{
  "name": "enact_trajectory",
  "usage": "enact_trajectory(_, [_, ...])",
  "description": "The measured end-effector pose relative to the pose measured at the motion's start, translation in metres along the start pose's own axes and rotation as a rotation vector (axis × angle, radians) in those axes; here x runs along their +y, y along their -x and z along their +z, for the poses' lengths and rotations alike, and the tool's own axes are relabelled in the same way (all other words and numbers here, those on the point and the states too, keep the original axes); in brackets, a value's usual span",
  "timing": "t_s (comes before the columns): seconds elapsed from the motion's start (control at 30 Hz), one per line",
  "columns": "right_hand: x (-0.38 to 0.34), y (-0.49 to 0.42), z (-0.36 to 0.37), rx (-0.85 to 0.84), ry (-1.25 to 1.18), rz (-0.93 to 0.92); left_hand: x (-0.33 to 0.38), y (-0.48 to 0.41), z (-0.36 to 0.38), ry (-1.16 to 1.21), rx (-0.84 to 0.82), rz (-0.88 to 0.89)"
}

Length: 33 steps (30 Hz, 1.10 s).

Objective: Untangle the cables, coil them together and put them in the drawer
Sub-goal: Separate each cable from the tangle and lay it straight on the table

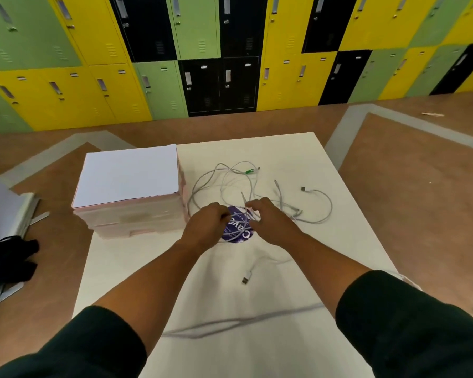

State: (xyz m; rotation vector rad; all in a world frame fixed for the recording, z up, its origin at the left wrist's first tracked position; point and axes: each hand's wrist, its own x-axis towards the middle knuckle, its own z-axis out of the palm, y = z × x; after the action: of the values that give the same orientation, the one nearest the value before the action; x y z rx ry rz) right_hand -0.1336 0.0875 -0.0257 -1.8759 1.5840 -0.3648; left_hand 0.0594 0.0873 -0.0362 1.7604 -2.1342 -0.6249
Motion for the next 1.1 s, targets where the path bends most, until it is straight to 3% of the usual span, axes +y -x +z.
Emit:
enact_trajectory(0.17, [-0.018,-0.006,-0.003,0.034,-0.001,-0.012,0.026,0.003,-0.015,0.188,0.07,0.074])
enact_trajectory(0.27, [-0.029,-0.008,-0.012,0.074,-0.012,-0.052,0.028,0.003,-0.021,0.384,0.127,-0.02])
enact_trajectory(0.43, [-0.053,-0.01,-0.041,0.272,-0.331,-0.113,0.024,0.012,-0.024,0.527,0.144,-0.016])
enact_trajectory(0.63, [-0.096,-0.005,-0.076,0.47,-0.669,-0.161,0.022,0.012,-0.027,0.463,0.038,0.004])
enact_trajectory(0.73, [-0.099,-0.003,-0.084,0.53,-0.698,-0.14,0.033,0.008,-0.043,0.599,0.083,0.019])
enact_trajectory(0.83, [-0.085,0.001,-0.081,0.462,-0.631,-0.071,0.05,0.004,-0.065,0.845,0.181,-0.01])
enact_trajectory(1.0, [-0.055,0.015,-0.045,0.079,-0.439,0.048,0.075,0.001,-0.086,1.013,0.245,0.048])
enact_trajectory(1.1, [-0.053,0.017,-0.036,0.114,-0.342,0.029,0.081,0.002,-0.086,1.025,0.224,0.079])
